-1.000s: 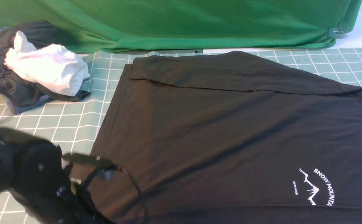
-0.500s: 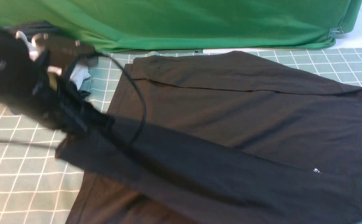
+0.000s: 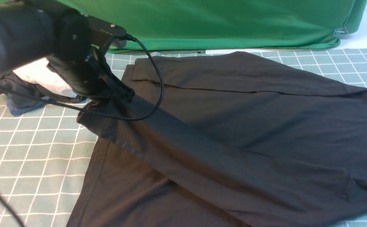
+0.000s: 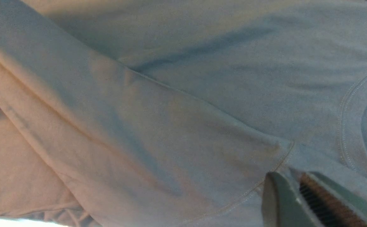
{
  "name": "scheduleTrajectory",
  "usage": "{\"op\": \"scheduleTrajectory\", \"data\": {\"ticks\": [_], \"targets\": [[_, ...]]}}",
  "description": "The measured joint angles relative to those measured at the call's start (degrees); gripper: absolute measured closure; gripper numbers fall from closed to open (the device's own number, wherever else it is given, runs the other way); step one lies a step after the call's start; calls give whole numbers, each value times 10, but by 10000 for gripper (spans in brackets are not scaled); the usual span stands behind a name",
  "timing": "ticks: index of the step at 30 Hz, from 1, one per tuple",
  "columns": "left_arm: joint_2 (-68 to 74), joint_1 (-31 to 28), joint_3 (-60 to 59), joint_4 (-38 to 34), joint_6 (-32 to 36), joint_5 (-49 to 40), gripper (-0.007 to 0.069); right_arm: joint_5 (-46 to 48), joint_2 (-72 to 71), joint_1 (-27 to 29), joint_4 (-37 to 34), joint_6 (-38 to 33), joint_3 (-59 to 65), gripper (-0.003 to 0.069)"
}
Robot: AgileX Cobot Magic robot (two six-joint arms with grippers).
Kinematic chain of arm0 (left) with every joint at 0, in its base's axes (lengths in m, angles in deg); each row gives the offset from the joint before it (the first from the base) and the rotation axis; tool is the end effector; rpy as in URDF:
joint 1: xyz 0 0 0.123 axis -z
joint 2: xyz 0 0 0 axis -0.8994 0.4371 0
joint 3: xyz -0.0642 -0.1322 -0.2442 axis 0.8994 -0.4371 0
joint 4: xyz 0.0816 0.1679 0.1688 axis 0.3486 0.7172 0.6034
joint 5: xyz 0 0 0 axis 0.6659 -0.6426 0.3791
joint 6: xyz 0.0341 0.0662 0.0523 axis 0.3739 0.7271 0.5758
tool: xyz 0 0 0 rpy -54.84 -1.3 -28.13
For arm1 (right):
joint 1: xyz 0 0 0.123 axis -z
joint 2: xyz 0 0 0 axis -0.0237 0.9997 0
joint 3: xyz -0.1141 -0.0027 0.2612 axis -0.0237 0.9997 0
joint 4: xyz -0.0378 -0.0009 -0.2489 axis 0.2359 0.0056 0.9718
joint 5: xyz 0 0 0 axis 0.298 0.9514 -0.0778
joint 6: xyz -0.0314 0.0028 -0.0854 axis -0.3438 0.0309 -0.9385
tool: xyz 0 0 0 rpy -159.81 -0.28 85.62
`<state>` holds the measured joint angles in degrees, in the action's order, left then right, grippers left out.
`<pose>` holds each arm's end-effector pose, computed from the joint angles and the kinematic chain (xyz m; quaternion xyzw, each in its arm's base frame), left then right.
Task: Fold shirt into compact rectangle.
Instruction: 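Fold the left side of the black T-shirt inward over its body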
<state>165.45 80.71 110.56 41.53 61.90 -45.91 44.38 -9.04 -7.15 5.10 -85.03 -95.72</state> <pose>0.3531 -0.0894 0.2592 0.1796 0.9565 0.0643 0.2207 0.1506 0.0400 0.3221 -0.1015 0.9281 0.1155 0.3392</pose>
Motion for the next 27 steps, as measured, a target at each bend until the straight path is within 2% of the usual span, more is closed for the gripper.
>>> {"op": "scheduleTrajectory", "data": {"ticks": [13, 22, 27], "targets": [[109, 0, 67, 19, 14, 1, 603, -1, 0, 0, 0, 0, 0, 557], [133, 0, 67, 28, 36, 65, 584, -1, 0, 0, 0, 0, 0, 552], [135, 0, 67, 53, 39, 77, 429, -2, 0, 0, 0, 0, 0, 545]]}}
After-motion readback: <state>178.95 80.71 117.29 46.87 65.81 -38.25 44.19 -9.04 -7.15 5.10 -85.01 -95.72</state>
